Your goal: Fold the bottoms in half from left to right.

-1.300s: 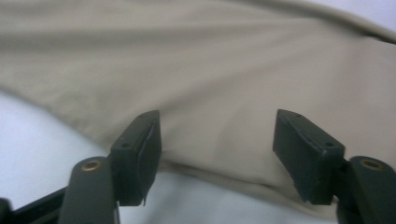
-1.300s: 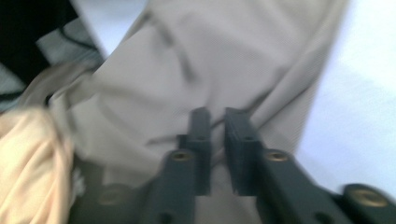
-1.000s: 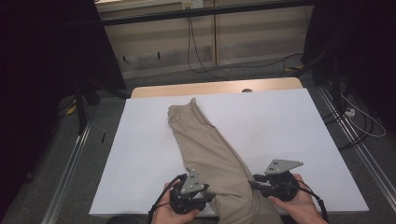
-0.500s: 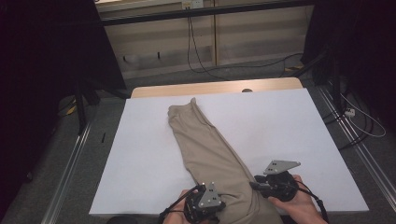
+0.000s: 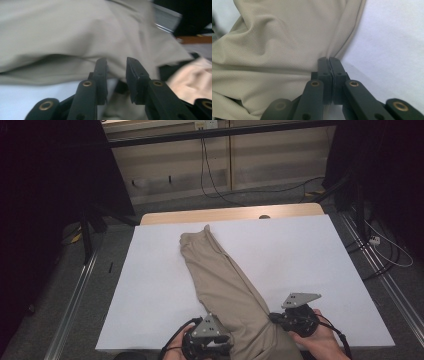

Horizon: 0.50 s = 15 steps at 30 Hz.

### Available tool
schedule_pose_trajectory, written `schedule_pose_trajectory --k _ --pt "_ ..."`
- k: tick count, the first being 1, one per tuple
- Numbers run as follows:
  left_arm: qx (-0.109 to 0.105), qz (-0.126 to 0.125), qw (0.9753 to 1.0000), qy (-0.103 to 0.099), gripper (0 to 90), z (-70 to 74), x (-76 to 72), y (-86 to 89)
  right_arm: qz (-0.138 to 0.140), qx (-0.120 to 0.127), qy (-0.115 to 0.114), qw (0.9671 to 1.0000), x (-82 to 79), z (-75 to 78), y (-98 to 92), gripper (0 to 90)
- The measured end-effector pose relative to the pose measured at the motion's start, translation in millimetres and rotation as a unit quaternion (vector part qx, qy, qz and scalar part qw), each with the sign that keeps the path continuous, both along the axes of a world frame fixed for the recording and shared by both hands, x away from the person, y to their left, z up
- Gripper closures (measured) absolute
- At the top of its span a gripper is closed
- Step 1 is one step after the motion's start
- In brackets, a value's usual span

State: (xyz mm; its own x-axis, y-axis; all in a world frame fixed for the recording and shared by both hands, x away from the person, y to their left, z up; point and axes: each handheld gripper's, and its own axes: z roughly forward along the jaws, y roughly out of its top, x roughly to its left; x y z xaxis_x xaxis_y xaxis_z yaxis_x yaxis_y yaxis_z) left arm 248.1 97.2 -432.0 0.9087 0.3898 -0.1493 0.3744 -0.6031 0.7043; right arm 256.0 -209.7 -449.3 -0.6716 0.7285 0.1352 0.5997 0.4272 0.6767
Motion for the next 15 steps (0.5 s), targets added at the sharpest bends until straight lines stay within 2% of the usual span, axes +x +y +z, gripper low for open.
schedule_pose_trajectory --k 1,2,3,5,8,9,10,11,12,15 --pt "0.012 0.014 0.9998 -0.012 64.5 -1.0 4.3 0.5 -0.002 0.001 0.002 1.0 0.2 0.1 -0.1 89.6" --pt "0.015 0.016 0.9996 -0.019 60.3 -2.9 8.7 -0.3 -0.003 0.004 0.003 1.0 0.3 -0.1 -0.4 89.6" --pt "0.012 0.012 0.9996 -0.022 59.6 -5.2 11.8 -2.4 -0.004 0.005 0.002 1.0 0.1 -0.3 -0.5 89.7" --pt "0.02 -0.002 0.9995 -0.026 53.6 -8.2 14.0 -11.0 -0.001 0.004 0.0 1.0 -0.1 -0.3 -0.4 89.7" --pt "0.04 0.009 0.9988 -0.028 51.6 -11.8 13.6 -25.9 -0.003 0.008 0.002 1.0 0.1 -0.7 -1.4 89.7" --pt "0.045 0.012 0.9985 -0.031 54.3 -10.8 13.6 -27.8 -0.004 0.01 0.003 0.9999 0.2 -1.0 -1.6 89.7" --pt "0.054 0.009 0.9979 -0.033 64.2 -9.3 13.2 -27.1 -0.005 0.01 0.002 0.9999 -0.1 -1.0 -1.4 89.7" --pt "0.048 0.007 0.9986 -0.023 81.6 -9.7 13.0 -25.6 -0.004 0.008 0.001 1.0 -0.4 -0.8 -1.2 89.7" --pt "0.044 0.007 0.9989 -0.017 89.0 -9.9 12.4 -24.0 -0.005 0.008 0.002 1.0 -0.7 -0.7 -1.2 89.8" --pt "0.056 -0.002 0.9984 -0.003 90.0 -6.1 8.1 -18.5 -0.009 0.018 0.014 0.9997 -4.6 0.0 -4.0 90.0"
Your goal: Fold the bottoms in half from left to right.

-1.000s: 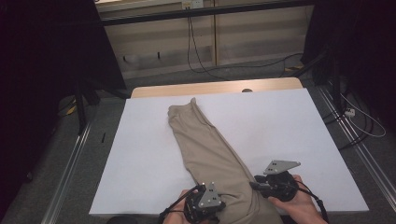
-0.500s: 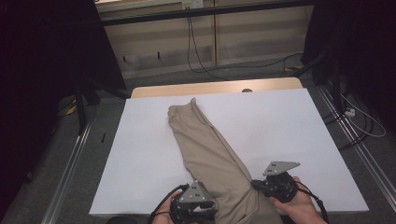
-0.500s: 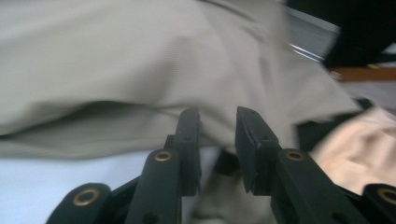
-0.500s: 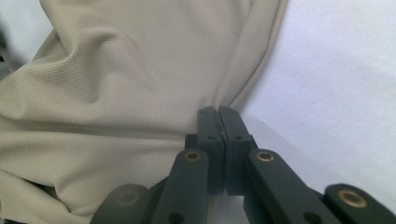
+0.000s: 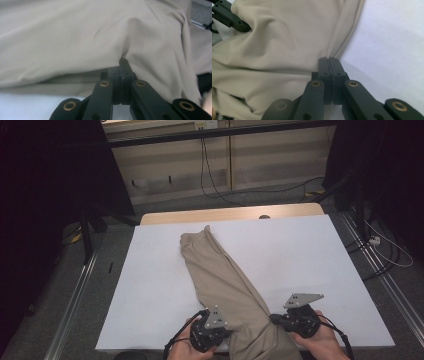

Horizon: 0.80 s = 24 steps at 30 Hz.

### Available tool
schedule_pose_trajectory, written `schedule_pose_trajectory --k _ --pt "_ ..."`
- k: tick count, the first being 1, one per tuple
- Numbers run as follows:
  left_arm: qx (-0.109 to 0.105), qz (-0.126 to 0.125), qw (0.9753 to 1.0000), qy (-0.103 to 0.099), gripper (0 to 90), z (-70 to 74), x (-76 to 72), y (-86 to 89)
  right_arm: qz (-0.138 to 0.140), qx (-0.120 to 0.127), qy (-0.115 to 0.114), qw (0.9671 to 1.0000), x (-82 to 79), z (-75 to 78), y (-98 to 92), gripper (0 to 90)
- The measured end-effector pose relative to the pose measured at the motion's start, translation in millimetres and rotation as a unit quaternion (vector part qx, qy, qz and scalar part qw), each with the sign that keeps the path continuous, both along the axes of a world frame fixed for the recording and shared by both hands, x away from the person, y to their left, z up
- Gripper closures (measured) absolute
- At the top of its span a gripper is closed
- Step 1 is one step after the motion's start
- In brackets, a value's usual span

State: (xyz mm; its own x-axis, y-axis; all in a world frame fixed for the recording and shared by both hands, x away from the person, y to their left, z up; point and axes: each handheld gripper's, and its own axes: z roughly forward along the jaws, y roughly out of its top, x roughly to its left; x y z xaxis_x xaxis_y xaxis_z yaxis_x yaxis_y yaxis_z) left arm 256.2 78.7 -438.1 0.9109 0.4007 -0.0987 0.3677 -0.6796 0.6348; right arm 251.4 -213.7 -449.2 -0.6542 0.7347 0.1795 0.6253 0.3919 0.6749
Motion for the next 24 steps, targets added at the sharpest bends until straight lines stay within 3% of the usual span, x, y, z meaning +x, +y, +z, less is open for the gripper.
schedule_pose_trajectory --k 4,5,13,16,18,20,23,24 --pt "-0.015 -0.003 0.9997 0.019 90.0 1.3 -8.0 9.4 0.02 0.001 0.007 0.9998 -16.6 2.0 3.2 90.0" --pt "-0.018 -0.007 0.9993 0.032 90.0 1.9 -12.7 15.0 0.027 0.0 0.007 0.9996 -21.1 2.3 5.1 90.0" --pt "-0.009 -0.03 0.9967 0.074 90.0 -2.9 -31.8 32.4 0.067 0.011 0.025 0.9974 -59.5 2.6 13.2 90.0" --pt "-0.021 -0.016 0.9974 0.068 90.0 -2.1 -35.0 41.0 0.076 0.015 0.03 0.9965 -62.6 1.5 14.8 88.8" --pt "-0.038 -0.003 0.9974 0.061 88.0 0.6 -31.2 44.7 0.081 0.013 0.016 0.9965 -59.9 3.0 15.1 79.7" --pt "-0.057 0.009 0.9967 0.057 79.3 4.6 -26.1 46.8 0.072 0.02 0.012 0.9972 -54.2 4.7 15.6 71.3" --pt "-0.072 0.034 0.9963 0.033 63.0 7.3 -20.3 49.7 0.065 0.032 -0.007 0.9973 -45.4 9.5 17.4 59.9" --pt "-0.072 0.034 0.9963 0.033 62.2 7.3 -20.3 49.7 0.062 0.034 -0.015 0.9974 -42.5 11.6 18.0 59.5"
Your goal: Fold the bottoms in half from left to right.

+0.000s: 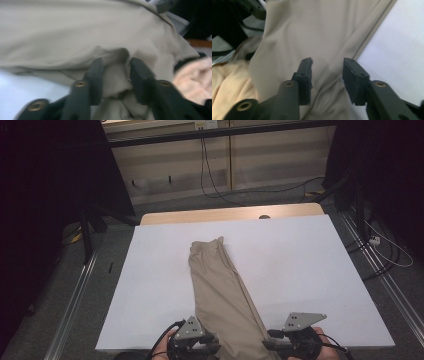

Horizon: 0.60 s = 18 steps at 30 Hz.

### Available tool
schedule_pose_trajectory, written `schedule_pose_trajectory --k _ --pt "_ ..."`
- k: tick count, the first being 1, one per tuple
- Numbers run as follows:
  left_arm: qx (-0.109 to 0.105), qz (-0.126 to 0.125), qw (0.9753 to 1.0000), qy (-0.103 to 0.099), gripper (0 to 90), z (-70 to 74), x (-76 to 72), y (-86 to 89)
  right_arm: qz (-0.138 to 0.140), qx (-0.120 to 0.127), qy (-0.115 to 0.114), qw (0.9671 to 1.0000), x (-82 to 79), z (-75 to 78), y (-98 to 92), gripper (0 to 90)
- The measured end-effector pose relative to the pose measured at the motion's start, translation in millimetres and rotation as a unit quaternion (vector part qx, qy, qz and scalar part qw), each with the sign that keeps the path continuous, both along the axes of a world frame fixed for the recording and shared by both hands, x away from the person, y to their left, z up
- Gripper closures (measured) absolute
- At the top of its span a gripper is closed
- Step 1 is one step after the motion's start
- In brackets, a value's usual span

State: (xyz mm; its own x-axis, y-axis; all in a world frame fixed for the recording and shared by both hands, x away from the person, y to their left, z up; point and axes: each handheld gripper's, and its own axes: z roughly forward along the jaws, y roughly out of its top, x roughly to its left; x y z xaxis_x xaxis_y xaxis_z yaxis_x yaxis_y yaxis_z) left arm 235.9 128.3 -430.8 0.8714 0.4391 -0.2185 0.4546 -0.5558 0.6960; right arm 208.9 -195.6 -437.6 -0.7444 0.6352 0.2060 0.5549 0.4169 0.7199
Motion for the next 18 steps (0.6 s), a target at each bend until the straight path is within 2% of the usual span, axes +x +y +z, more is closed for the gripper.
schedule_pose_trajectory --k 1,2,3,5,7,10,13,16,18 --pt "-0.007 0.01 0.9999 -0.005 60.4 1.4 3.3 3.0 -0.004 0.006 -0.008 0.9999 3.6 1.9 -0.2 57.6" --pt "-0.006 0.022 0.9996 -0.019 55.2 1.8 4.6 3.8 -0.012 0.012 -0.013 0.9998 8.4 3.3 -0.6 54.5" --pt "-0.004 0.029 0.9993 -0.023 48.0 2.7 6.5 5.2 -0.018 0.015 -0.016 0.9996 14.1 4.4 -0.8 52.7" --pt "-0.009 0.039 0.9989 -0.024 44.3 3.2 10.6 8.6 -0.033 0.014 -0.024 0.9991 26.9 5.8 -1.4 52.1" --pt "-0.006 0.058 0.9976 -0.037 34.1 3.9 14.7 10.8 -0.037 0.011 -0.032 0.9988 41.4 6.2 -0.1 49.3" --pt "-0.024 0.077 0.9957 -0.046 29.0 7.2 24.1 13.8 -0.043 0.008 -0.038 0.9983 62.2 6.3 4.6 47.9" --pt "-0.035 0.1 0.9925 -0.061 22.7 14.1 37.3 16.1 -0.048 0.008 -0.047 0.9977 81.7 7.3 10.3 47.5" --pt "-0.024 0.117 0.9882 -0.097 22.0 19.4 54.9 19.0 -0.053 0.01 -0.059 0.9968 100.1 9.5 15.9 48.1" --pt "-0.017 0.138 0.9844 -0.108 21.8 19.1 71.5 21.7 -0.054 0.011 -0.063 0.9965 112.9 10.8 19.8 48.1"
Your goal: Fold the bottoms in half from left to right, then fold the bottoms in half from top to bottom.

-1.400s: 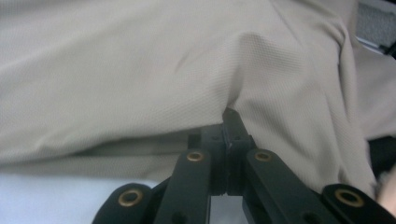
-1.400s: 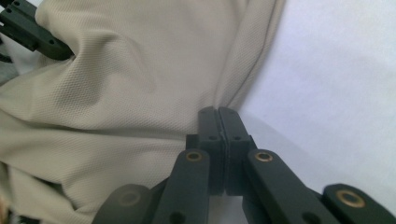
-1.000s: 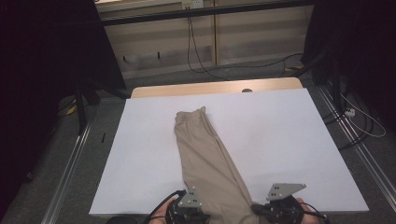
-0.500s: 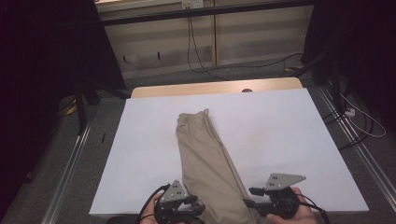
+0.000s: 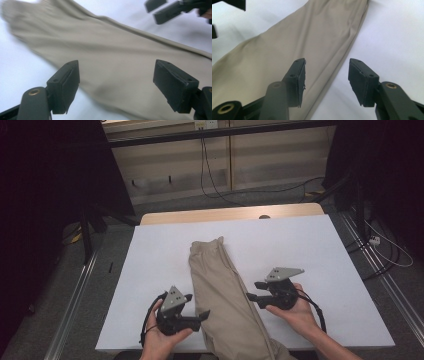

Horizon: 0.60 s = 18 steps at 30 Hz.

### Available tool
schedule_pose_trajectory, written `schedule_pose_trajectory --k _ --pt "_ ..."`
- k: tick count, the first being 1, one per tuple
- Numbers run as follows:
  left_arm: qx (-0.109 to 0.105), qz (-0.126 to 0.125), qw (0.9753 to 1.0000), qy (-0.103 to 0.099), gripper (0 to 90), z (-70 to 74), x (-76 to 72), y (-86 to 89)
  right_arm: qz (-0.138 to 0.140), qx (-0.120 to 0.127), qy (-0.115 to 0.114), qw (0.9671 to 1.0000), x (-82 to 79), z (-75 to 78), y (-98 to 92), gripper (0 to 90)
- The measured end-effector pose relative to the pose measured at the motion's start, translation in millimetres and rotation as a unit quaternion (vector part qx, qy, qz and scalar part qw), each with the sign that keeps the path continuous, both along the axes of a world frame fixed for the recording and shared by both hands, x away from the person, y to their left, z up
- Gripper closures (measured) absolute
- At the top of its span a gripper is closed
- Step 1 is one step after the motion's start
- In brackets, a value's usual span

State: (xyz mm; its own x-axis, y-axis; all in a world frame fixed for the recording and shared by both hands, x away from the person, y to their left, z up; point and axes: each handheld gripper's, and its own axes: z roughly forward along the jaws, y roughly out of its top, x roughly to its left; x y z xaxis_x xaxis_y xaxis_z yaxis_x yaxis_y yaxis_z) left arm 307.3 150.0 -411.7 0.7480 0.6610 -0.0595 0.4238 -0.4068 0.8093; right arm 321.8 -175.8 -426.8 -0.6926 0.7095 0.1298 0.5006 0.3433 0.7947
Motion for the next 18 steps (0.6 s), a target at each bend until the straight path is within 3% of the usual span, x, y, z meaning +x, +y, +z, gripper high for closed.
schedule_pose_trajectory --k 5,6,8,9,11,12,13,14,18 --pt "-0.016 0.052 0.9984 0.01 20.7 -6.3 54.5 7.7 -0.009 -0.006 -0.015 0.9998 36.0 3.4 10.7 47.8" --pt "-0.016 0.052 0.9984 0.01 20.7 -6.3 54.5 7.7 -0.016 -0.002 -0.016 0.9997 44.4 4.4 12.1 48.0" --pt "-0.01 0.068 0.9976 0.01 23.9 -6.6 75.2 8.8 -0.02 0.006 -0.014 0.9997 61.8 6.5 15.5 50.1" --pt "0.002 0.071 0.9975 -0.002 24.8 -5.6 94.3 7.6 -0.022 0.002 -0.015 0.9996 70.1 7.7 18.3 51.4" --pt "0.017 0.07 0.9973 -0.013 29.0 -5.1 111.8 3.2 -0.028 -0.002 -0.016 0.9995 86.6 9.0 25.1 53.9" --pt "0.017 0.07 0.9973 -0.013 30.6 -5.1 111.8 3.2 -0.028 -0.002 -0.016 0.9995 86.6 9.0 25.1 53.9" --pt "0.014 0.07 0.9973 -0.014 32.1 -5.8 120.1 0.9 -0.028 -0.011 -0.021 0.9993 102.5 9.8 33.4 56.5" --pt "0.01 0.071 0.9974 -0.006 34.6 -7.4 137.5 -2.6 -0.029 -0.013 -0.023 0.9992 110.6 10.2 37.3 57.5" --pt "0.02 0.093 0.9952 -0.022 39.6 -11.2 167.6 -8.6 -0.043 -0.018 -0.022 0.9987 146.0 10.8 50.7 59.3"
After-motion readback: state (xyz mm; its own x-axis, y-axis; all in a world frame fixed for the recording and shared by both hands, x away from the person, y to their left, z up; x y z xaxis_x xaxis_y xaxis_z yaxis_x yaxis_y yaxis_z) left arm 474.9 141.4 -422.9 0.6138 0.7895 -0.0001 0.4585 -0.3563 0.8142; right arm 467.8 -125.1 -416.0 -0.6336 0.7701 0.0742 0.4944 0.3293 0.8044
